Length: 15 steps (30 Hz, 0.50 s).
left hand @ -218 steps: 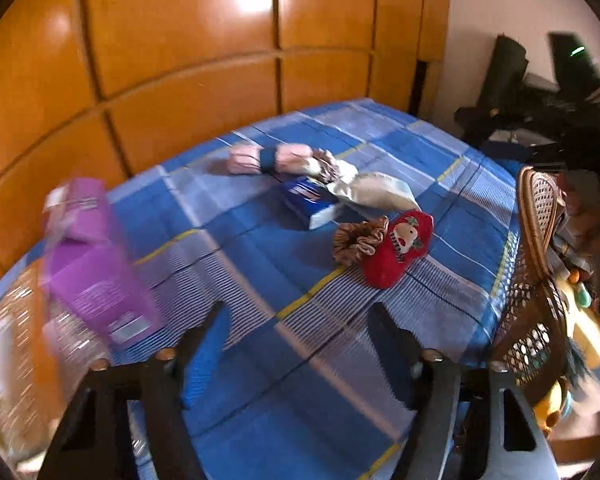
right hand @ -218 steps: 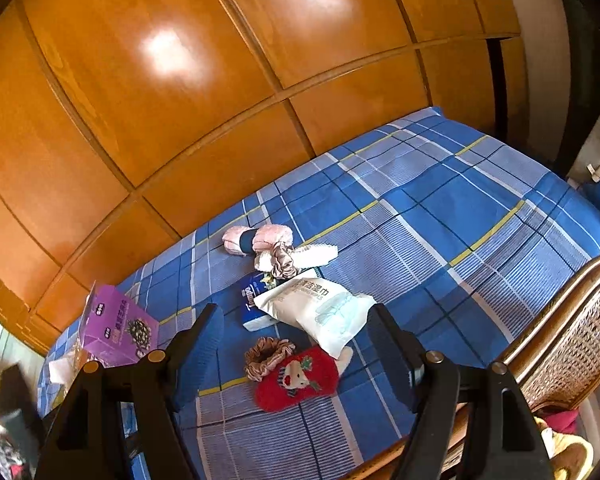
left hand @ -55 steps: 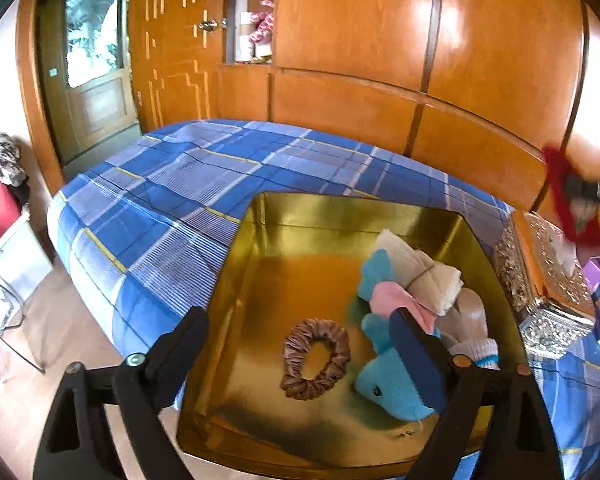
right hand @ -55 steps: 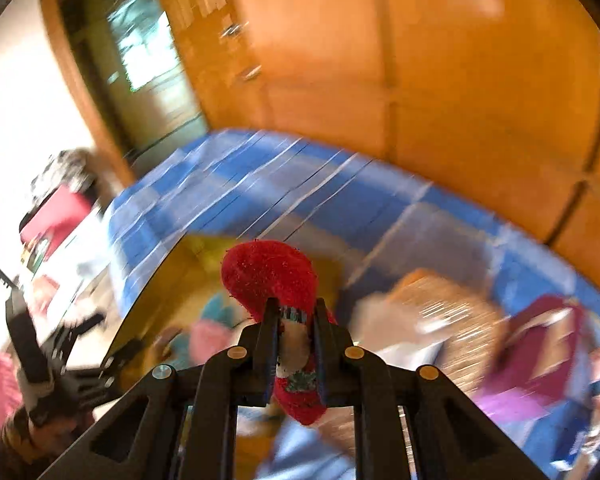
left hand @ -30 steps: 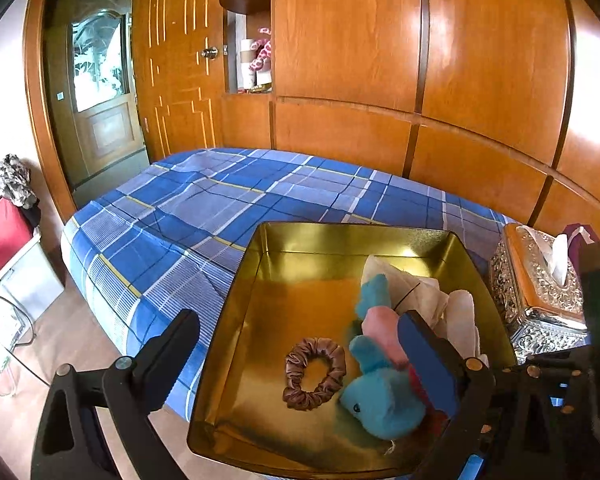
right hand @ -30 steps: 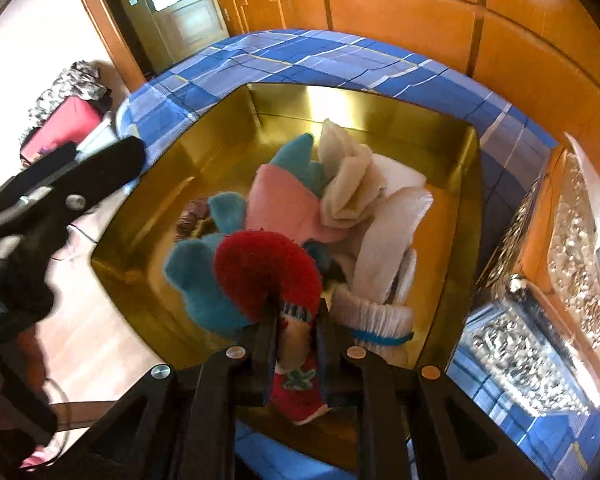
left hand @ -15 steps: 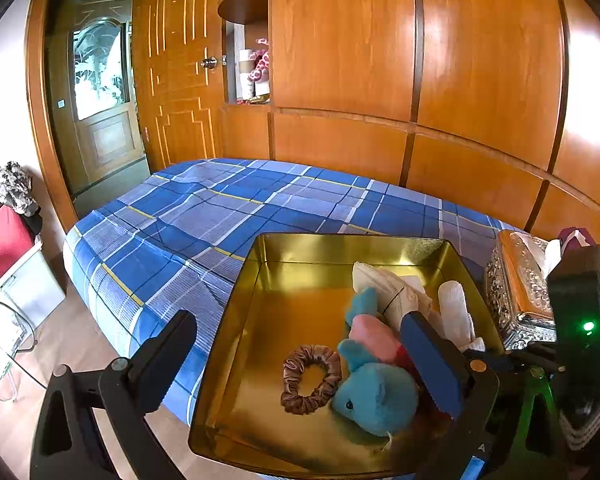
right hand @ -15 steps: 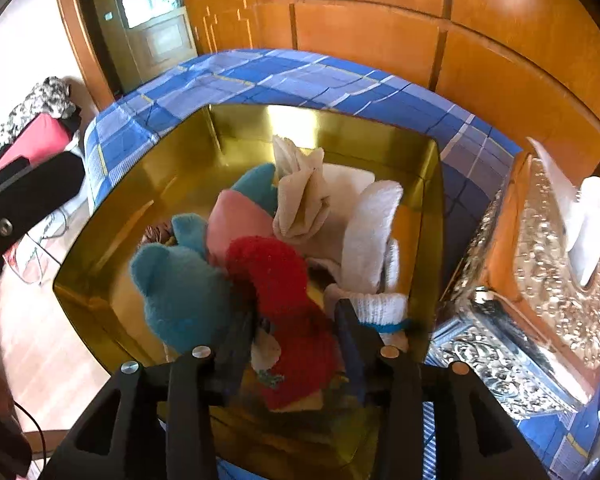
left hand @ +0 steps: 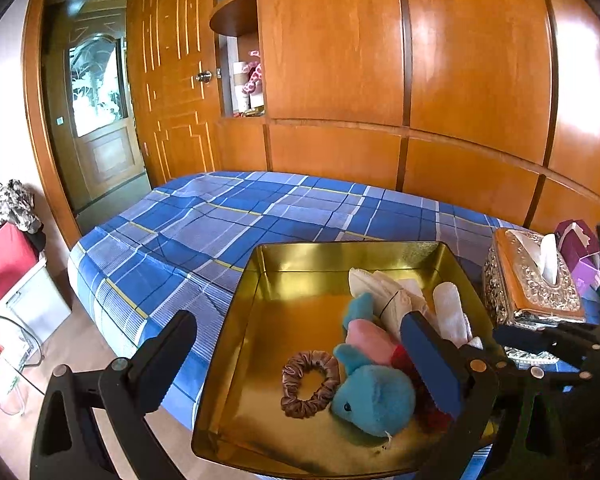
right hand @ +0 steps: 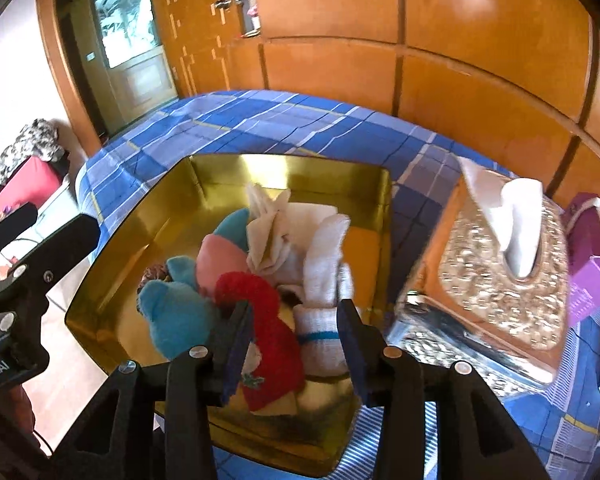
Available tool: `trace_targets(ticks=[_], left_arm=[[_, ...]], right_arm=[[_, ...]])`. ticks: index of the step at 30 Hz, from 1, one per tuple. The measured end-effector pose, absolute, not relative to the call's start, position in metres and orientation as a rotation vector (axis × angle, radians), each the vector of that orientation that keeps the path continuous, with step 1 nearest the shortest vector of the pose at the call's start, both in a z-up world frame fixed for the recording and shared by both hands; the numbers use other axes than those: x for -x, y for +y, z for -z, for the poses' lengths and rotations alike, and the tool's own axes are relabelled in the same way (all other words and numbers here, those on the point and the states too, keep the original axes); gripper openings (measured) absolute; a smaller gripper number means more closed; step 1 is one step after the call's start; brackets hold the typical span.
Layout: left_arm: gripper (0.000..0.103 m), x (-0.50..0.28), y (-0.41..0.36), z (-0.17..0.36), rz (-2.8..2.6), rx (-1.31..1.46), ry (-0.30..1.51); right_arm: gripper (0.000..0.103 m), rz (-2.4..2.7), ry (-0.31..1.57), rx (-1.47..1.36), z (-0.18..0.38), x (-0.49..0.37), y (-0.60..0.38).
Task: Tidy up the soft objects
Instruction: 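Move both tools from the tray back to the remaining items on the bed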
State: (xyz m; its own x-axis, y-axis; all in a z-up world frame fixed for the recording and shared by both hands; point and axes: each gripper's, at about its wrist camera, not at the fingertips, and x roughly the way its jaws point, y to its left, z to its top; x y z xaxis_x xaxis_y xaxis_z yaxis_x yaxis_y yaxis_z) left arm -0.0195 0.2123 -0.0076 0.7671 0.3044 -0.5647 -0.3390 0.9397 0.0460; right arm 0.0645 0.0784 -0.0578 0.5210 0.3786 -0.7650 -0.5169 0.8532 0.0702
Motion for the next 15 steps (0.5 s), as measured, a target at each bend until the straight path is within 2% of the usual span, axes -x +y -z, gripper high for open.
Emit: trace_targets(ticks=[15], left_arm=[[0.102,0.024,0.189,0.001,-0.313,-0.020,0.567]], right_arm=[[0.043,-0.431,0.729,0.112,0.023,-0.050,0.024]])
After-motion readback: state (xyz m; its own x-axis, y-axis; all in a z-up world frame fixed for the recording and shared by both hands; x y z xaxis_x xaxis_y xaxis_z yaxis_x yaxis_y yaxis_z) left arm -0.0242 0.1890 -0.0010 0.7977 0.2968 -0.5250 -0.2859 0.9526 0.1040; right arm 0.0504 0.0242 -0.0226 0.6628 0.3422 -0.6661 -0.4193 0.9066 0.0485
